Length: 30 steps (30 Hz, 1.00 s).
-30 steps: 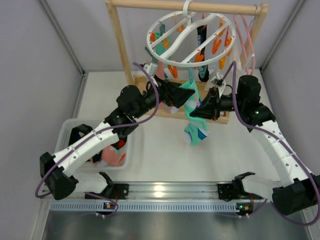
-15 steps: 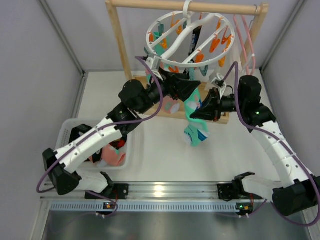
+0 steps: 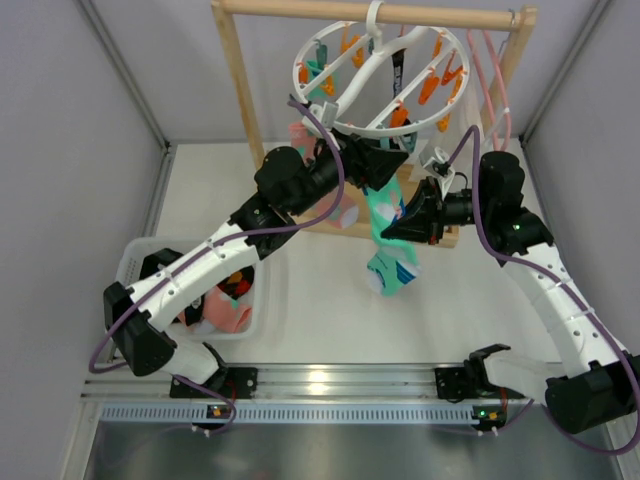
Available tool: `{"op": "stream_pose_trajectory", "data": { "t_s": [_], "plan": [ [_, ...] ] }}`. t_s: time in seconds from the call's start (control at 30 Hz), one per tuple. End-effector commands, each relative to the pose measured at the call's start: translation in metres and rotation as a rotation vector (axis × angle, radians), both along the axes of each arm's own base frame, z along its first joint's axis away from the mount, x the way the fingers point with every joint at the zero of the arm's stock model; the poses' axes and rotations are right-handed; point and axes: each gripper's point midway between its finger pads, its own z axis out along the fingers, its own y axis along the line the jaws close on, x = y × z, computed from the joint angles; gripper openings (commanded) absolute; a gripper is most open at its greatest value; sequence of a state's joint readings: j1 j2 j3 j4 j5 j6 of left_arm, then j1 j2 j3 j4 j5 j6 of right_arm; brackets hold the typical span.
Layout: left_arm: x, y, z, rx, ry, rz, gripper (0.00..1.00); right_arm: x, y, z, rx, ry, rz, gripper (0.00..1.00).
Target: Remove the socks clipped to the hanger
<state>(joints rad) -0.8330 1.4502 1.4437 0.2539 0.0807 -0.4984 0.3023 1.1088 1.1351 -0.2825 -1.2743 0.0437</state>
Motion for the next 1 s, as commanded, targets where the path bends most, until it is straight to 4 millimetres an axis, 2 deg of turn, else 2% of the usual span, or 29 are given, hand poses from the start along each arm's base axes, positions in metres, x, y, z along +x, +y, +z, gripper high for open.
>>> {"op": "stream_pose_trajectory", "data": {
  "t_s": [0.0,0.03,0.13,0.33,0.37,0.5,0.73,0.87,0.97],
  "plan": [
    [-0.001,0.018,0.014,-0.030,-0.014,0.053,0.80,-0.012,-0.002,0.019,0.029,-0.054,0.070,0.00],
    [-0.001,0.020,0.006,-0.022,0.000,0.062,0.80,-0.011,-0.002,0.019,0.029,-0.052,0.072,0.00],
    [-0.002,0.024,0.005,-0.024,0.004,0.073,0.80,-0.011,-0.002,0.019,0.029,-0.050,0.073,0.00],
    [0.005,0.018,0.002,-0.020,0.014,0.074,0.80,-0.013,-0.002,0.018,0.029,-0.047,0.081,0.00],
    [0.004,0.019,0.009,-0.032,0.004,0.072,0.80,-0.013,-0.001,0.018,0.030,-0.045,0.085,0.00],
    [0.008,0.008,0.010,-0.031,0.004,0.039,0.80,-0.016,-0.002,0.017,0.032,-0.043,0.100,0.00],
    [0.013,0.003,0.019,-0.042,-0.007,0.009,0.79,-0.016,-0.002,0.014,0.032,-0.062,0.121,0.00],
    [0.014,0.001,0.023,-0.051,-0.023,-0.009,0.74,-0.016,-0.002,0.013,0.032,-0.065,0.131,0.00],
    [0.014,0.001,0.027,-0.067,-0.031,-0.024,0.62,-0.015,-0.001,0.010,0.029,-0.062,0.133,0.00]
  ]
}}
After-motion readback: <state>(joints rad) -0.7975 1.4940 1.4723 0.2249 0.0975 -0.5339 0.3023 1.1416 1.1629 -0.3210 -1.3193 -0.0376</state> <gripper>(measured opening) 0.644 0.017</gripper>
